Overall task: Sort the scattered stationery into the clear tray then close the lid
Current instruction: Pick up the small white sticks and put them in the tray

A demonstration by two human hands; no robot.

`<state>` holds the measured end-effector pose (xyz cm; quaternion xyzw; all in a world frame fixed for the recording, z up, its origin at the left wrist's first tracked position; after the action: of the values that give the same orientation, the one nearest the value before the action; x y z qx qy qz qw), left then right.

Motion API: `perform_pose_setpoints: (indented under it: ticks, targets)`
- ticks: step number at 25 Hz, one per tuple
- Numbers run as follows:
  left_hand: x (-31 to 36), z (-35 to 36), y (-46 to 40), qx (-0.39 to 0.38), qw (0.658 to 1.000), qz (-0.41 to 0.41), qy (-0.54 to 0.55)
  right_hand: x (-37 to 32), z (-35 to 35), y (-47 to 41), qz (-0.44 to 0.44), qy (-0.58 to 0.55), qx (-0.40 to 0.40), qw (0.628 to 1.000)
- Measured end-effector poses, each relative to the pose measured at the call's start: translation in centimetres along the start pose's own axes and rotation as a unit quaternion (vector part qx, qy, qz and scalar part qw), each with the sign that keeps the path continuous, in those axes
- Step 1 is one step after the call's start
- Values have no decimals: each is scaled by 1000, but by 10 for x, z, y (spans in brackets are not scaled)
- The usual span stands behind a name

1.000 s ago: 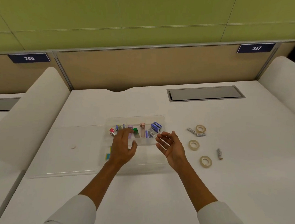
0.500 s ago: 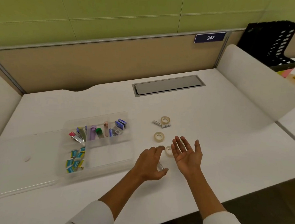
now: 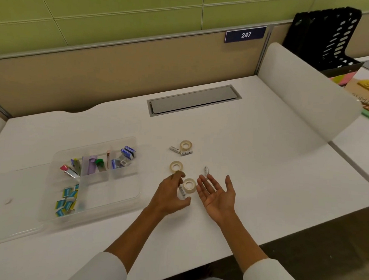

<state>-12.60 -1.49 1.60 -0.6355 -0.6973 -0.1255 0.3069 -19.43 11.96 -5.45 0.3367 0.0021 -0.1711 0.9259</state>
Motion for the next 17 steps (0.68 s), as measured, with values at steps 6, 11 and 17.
perform_pose_setpoints:
  ticks: [6, 11, 17]
  targets:
    - [48, 9, -34, 2, 992, 114, 57, 19, 11, -5, 39, 19, 1, 999]
    - [30, 2, -63, 29, 994, 90, 49, 7, 7, 1, 4, -11, 11, 1000]
    - [10, 44, -98, -101, 991, 84, 10, -8, -8, 6, -29, -94, -14, 995]
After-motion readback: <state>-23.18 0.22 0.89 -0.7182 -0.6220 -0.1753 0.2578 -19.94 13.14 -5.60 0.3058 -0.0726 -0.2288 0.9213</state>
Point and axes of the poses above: each hand's wrist, its own y-axis away from the middle knuckle, its own z-axis out of the palm, x = y × z, the point moved 8 cm from there along -y, towards the middle knuckle, and after that the axes turned 15 degrees about z, right-handed, at the moved point
